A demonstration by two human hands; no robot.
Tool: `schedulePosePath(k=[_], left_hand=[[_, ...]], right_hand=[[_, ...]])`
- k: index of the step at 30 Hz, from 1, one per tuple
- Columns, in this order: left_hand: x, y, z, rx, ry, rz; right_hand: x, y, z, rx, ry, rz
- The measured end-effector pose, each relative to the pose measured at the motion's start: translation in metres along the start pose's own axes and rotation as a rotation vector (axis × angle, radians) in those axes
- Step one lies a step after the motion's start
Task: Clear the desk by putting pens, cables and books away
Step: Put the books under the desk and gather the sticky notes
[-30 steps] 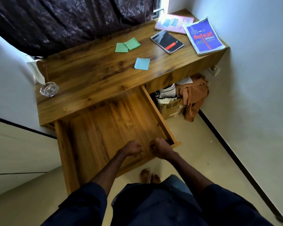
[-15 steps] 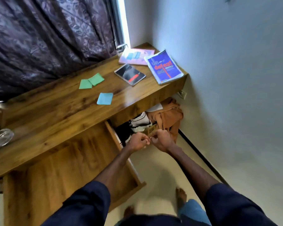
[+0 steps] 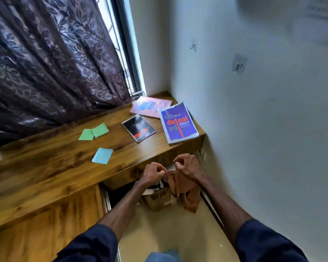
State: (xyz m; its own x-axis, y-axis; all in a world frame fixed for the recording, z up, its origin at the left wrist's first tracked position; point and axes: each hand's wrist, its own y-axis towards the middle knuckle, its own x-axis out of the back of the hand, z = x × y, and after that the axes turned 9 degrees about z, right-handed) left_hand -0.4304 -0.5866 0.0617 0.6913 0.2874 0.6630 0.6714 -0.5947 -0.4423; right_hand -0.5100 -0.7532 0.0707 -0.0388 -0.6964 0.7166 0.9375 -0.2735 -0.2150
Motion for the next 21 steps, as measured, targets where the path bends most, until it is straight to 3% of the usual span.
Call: schedulePosePath(k=[8,14,21], left_hand=[[0.052,0.111,-0.019,0.065,-0.095,-0.084],[0.094,0.21,-0.024,0.098,-0.089,-0.064],[0.109,0.298,-0.033,0.124,-0.058,0.173]], right_hand=[[0.034,0.107,-0.005,0.023,-0.026,0.003],[0.043,0.197,-0.005,-0.076,-0.055,0.087],[0.044,0.268,-0.026,-0.267,-0.109,0.233]])
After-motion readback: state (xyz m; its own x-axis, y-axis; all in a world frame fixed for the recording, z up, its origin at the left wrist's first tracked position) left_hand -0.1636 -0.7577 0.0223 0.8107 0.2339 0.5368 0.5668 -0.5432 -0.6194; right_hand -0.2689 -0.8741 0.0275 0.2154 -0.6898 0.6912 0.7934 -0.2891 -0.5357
